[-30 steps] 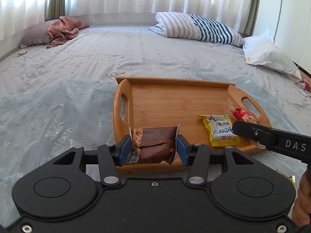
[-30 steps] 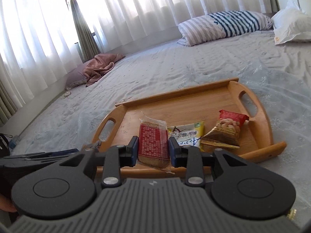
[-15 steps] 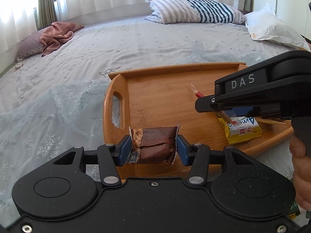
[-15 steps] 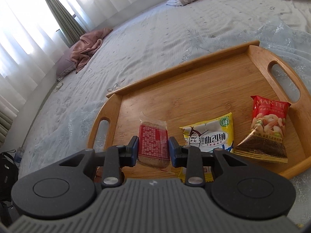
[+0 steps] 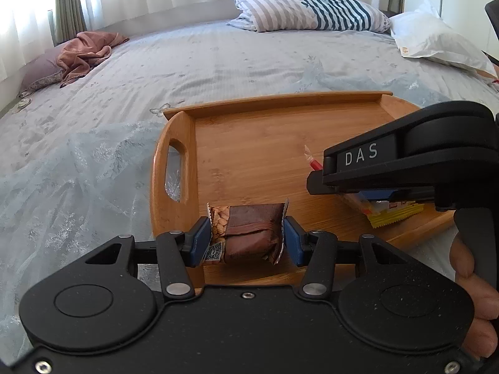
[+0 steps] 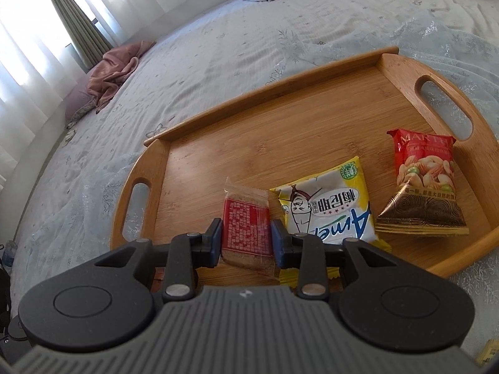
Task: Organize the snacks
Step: 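Carry the wafer bar with the left tool while the right tool carries the biscuit pack to the tray, then open the left tool on the tray while the right tool releases the biscuit pack beside the yellow pack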
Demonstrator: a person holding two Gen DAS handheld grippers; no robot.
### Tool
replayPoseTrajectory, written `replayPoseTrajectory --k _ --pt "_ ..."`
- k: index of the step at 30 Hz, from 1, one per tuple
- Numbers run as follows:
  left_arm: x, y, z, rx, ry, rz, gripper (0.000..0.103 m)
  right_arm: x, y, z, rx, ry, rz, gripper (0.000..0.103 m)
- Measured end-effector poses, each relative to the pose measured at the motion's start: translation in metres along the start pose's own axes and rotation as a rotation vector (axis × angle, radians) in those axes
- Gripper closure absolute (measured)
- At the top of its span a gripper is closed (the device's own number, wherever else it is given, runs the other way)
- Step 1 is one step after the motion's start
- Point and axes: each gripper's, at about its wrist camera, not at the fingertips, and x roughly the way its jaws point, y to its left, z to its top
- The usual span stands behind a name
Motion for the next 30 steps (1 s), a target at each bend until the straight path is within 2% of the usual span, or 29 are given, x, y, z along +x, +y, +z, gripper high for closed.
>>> replayPoseTrajectory --k 11,13,18,20,22,23,25,27,30 --pt "0.006 0.0 -0.002 -0.002 0.005 -0.003 0.054 0.001 0.005 0.0 -0.043 -0.011 -0.03 0.062" --pt "0.007 0.001 -0.001 -0.009 0.005 -0.005 0.052 0.002 0.007 0.0 -0.05 -0.011 -0.03 0.059" --pt "0.008 0.002 -0.001 -0.013 0.006 -0.008 0.048 0.002 0.006 0.0 -0.056 -0.012 -0.025 0.058" --pt "0.008 0.002 -0.001 -0.014 0.007 -0.007 0.045 0.0 0.006 0.0 -0.06 -0.015 -0.02 0.056" --pt "0.006 0.003 -0.001 -0.016 0.003 -0.007 0.041 -0.003 0.007 0.001 -0.071 -0.025 -0.016 0.047" --pt "0.005 0.003 -0.002 -0.018 0.0 -0.009 0.04 -0.005 0.008 0.001 -0.076 -0.031 -0.017 0.046" --pt "-0.001 0.004 -0.002 -0.017 -0.013 -0.013 0.027 -0.009 0.007 0.001 -0.085 -0.039 -0.01 0.043" --pt "-0.008 0.004 -0.003 -0.018 -0.03 -0.013 0.02 -0.014 0.007 0.001 -0.096 -0.048 -0.002 0.043" --pt "-0.021 0.007 -0.004 -0.028 -0.046 -0.023 0.015 -0.026 0.006 -0.001 -0.123 -0.067 0.005 0.042"
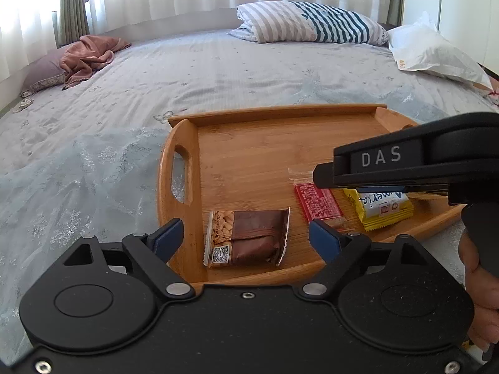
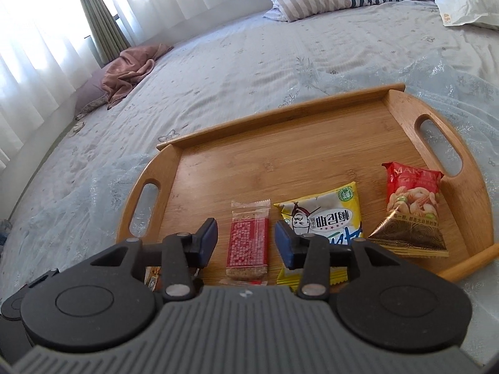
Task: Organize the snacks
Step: 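Open the left tool on the tray while the right tool releases the biscuit pack beside the yellow pack, then move both open tools back over the remaining snacks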
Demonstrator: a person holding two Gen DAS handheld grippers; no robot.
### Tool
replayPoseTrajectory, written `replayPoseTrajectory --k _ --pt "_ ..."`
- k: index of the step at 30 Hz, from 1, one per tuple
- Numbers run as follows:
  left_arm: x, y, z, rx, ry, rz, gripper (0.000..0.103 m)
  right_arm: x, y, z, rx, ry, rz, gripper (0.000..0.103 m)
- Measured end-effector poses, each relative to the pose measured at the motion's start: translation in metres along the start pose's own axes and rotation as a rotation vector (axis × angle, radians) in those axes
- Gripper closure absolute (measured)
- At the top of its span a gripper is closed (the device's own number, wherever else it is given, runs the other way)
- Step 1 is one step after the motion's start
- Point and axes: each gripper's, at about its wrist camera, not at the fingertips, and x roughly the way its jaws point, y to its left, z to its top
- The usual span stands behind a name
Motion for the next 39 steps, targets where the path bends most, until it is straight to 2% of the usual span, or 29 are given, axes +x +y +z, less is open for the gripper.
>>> replayPoseTrajectory --k 2,4,6,18,23,29,35,39 --pt "-0.01 0.002 -0.002 -0.009 -0.012 -0.014 0.014 -0.01 -0.002 -0.002 -0.017 -0.016 0.007 0.04" --pt "-0.022 0.003 -0.004 -0.017 -0.027 -0.027 0.006 -0.021 -0.005 -0.005 -0.036 -0.033 0.016 0.037" --pt "-0.037 0.004 -0.009 -0.025 -0.054 -0.042 0.003 -0.033 -0.008 -0.008 -0.061 -0.055 0.018 0.034" --pt "-0.105 -0.005 -0.047 -0.018 -0.123 -0.078 0.001 -0.103 -0.031 -0.052 -0.235 -0.193 0.001 0.019" --pt "-0.127 -0.015 -0.06 0.018 -0.142 -0.075 0.0 -0.12 -0.042 -0.074 -0.287 -0.219 -0.002 0.016" --pt "-0.15 -0.02 -0.066 -0.013 -0.137 -0.116 0.0 -0.137 -0.055 -0.089 -0.299 -0.231 -0.01 0.015" --pt "-0.177 -0.027 -0.074 -0.006 -0.162 -0.118 0.0 -0.151 -0.066 -0.104 -0.331 -0.271 -0.031 0.013" --pt "-0.187 -0.032 -0.085 -0.028 -0.149 -0.127 0.0 -0.156 -0.072 -0.118 -0.361 -0.294 -0.045 0.011"
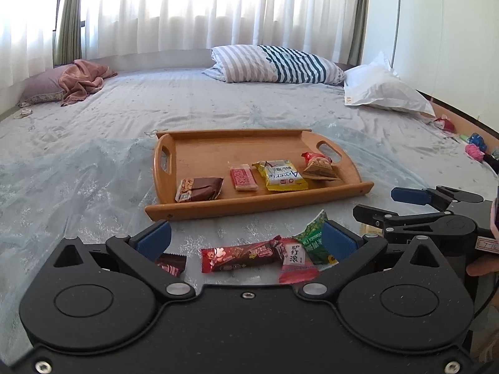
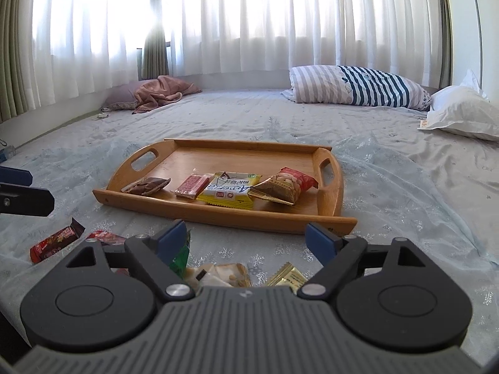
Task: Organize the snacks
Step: 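Move both open tools back over the remaining snacks, then grasp a red biscuit pack with the left tool while the right tool approaches a white packet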
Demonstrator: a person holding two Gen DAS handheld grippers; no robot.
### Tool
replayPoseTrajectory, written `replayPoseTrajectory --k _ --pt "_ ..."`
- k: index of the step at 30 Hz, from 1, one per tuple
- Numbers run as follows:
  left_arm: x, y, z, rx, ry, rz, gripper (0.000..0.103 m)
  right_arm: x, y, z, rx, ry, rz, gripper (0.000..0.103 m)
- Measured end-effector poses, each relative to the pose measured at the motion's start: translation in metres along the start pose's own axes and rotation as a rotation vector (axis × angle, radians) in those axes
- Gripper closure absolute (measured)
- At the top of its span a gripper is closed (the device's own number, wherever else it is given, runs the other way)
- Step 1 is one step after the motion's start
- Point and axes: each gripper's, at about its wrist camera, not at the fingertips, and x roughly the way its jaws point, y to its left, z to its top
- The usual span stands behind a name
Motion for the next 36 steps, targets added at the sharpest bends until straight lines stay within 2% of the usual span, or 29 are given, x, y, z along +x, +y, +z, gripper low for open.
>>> replayPoseTrajectory --k 5,11,15,16,20,22,25,26,30,36 --pt "-0.006 -0.006 -0.018 -0.02 0.016 0.016 0.0 -0.004 -0.003 -0.013 -0.031 0.011 -0.012 0.011" --pt "0.005 -0.006 -0.04 -0.018 0.05 0.091 0.002 -0.007 -0.004 -0.028 -0.069 0.025 -0.028 0.011" --pt "0.016 -0.003 -0.048 -0.036 0.089 0.113 0.033 -0.006 -0.002 -0.036 -0.098 0.035 -0.051 0.011" --pt "0.018 -0.002 -0.049 -0.043 0.096 0.114 0.037 -0.006 -0.001 -0.038 -0.109 0.038 -0.058 0.012" --pt "0.024 0.0 -0.054 -0.059 0.118 0.096 0.042 -0.005 0.007 -0.045 -0.157 0.044 -0.06 0.016" --pt "0.028 -0.001 -0.056 -0.064 0.129 0.09 0.05 -0.004 0.011 -0.047 -0.177 0.043 -0.057 0.023" --pt "0.035 0.001 -0.06 -0.08 0.147 0.089 0.052 -0.004 0.016 -0.046 -0.189 0.034 -0.043 0.038" --pt "0.036 0.001 -0.06 -0.084 0.15 0.09 0.052 -0.003 0.018 -0.045 -0.193 0.031 -0.038 0.04" --pt "0.041 0.002 -0.062 -0.09 0.16 0.086 0.052 0.001 0.026 -0.043 -0.231 0.031 -0.018 0.041" --pt "0.046 0.001 -0.067 -0.1 0.175 0.085 0.053 0.006 0.028 -0.042 -0.224 0.042 -0.006 0.041"
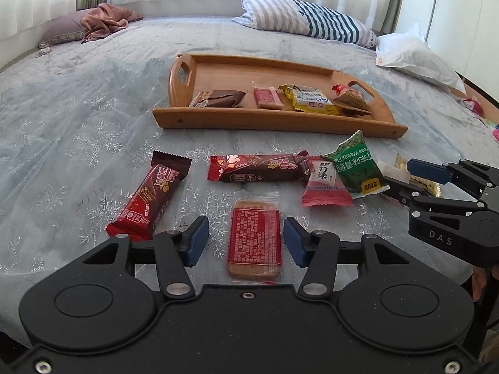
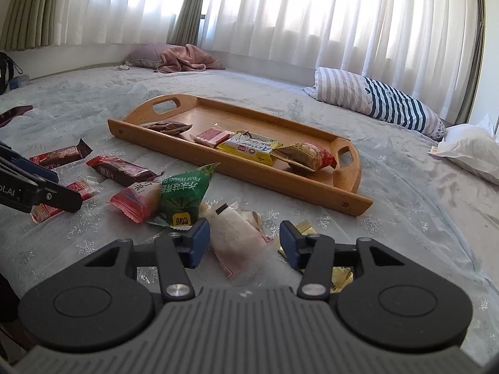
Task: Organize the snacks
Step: 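Grasp a red biscuit pack with the left tool while the right tool approaches a white packet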
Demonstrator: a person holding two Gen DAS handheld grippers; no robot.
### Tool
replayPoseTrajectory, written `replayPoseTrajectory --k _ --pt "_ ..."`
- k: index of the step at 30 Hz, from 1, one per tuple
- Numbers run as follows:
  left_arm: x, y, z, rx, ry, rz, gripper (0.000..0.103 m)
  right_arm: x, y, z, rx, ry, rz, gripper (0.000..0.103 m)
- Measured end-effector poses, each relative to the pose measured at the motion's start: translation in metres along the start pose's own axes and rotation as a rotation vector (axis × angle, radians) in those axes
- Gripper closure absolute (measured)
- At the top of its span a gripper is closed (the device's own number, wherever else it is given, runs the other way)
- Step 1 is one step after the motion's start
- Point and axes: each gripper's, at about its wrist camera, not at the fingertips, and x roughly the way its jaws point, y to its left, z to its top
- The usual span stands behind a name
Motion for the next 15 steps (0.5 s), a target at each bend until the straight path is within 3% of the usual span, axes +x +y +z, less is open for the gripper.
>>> replayPoseTrajectory --k 6,11,15 --pt "-0.001 -0.004 -0.003 0.01 0.005 -0.013 0.054 -0.003 0.0 -0.001 0.048 0.042 0.043 0.047" --pt "-0.003 -0.007 -0.003 0.018 0.007 -0.016 0.071 -0.004 0.01 -0.005 0.04 0.068 0.033 0.054" --pt "-0.005 -0.009 -0.004 0.021 0.011 -0.02 0.071 -0.009 0.015 -0.004 0.052 0.078 0.049 0.057"
